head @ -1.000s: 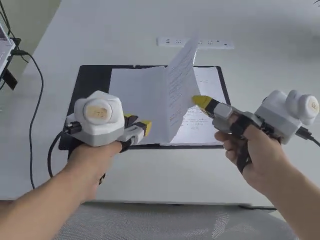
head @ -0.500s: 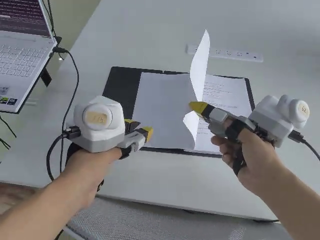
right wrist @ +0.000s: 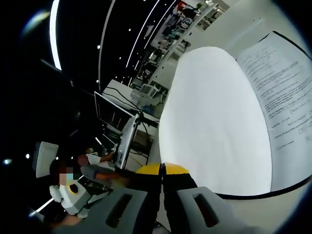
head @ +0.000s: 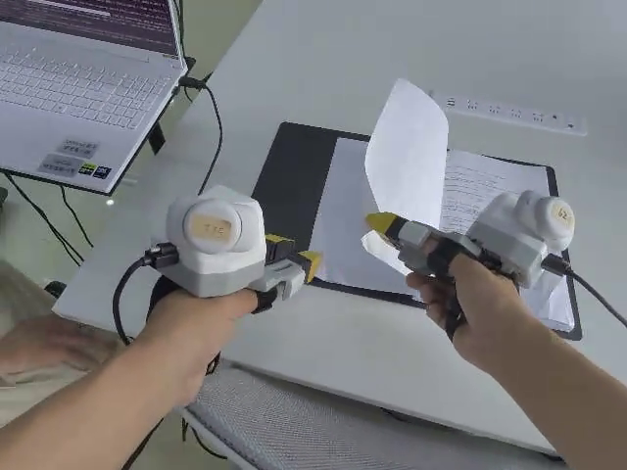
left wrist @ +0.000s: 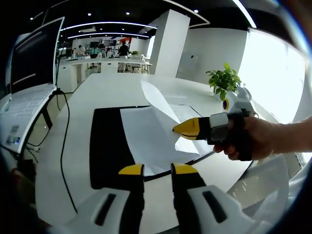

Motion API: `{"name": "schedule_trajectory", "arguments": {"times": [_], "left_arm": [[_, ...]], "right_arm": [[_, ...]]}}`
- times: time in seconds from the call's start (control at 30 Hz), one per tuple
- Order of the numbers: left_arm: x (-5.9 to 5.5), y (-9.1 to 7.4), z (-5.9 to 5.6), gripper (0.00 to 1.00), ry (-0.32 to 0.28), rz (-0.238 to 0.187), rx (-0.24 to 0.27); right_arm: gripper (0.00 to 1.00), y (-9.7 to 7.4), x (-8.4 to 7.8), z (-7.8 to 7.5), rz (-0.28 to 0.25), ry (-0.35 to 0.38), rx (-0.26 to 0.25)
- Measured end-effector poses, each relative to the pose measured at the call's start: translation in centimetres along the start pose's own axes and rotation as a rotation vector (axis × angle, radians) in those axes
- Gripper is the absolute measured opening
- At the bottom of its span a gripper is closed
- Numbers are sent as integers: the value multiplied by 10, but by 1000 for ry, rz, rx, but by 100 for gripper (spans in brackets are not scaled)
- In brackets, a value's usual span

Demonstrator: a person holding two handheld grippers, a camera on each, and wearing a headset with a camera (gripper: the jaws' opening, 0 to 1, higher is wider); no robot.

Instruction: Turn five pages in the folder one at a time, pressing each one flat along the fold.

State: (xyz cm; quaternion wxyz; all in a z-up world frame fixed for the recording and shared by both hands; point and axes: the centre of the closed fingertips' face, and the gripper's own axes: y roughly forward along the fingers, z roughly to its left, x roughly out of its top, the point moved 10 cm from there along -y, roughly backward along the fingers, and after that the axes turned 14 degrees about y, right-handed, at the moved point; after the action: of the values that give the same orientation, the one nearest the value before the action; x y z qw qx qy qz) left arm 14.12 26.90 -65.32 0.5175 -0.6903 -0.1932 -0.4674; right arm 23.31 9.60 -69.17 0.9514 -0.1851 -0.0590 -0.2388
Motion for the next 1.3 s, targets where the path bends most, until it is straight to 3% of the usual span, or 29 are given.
{"name": "schedule_trajectory", "arguments": {"times": [0.27,0.47,0.73,0.83,1.13,1.3], "left_arm": [[-8,-6,11,19,-29,10,13],[-14,-6,20,19,-49,19,22],[-25,0,28,19,-64,42,22],[-27,3,28,19,-65,51,17],[-27,11,27,19,-54,68,13],[-31,22,26,18,-39,81,5]], "right_arm": [[0,36,-12,-27,83,-4,-88],[0,52,-21,-41,133,11,-120],[0,55,-25,-53,165,12,-148],[7,57,-27,-53,179,8,-150],[4,57,-38,-52,205,40,-124],[8,49,-34,-49,184,64,-95]]}}
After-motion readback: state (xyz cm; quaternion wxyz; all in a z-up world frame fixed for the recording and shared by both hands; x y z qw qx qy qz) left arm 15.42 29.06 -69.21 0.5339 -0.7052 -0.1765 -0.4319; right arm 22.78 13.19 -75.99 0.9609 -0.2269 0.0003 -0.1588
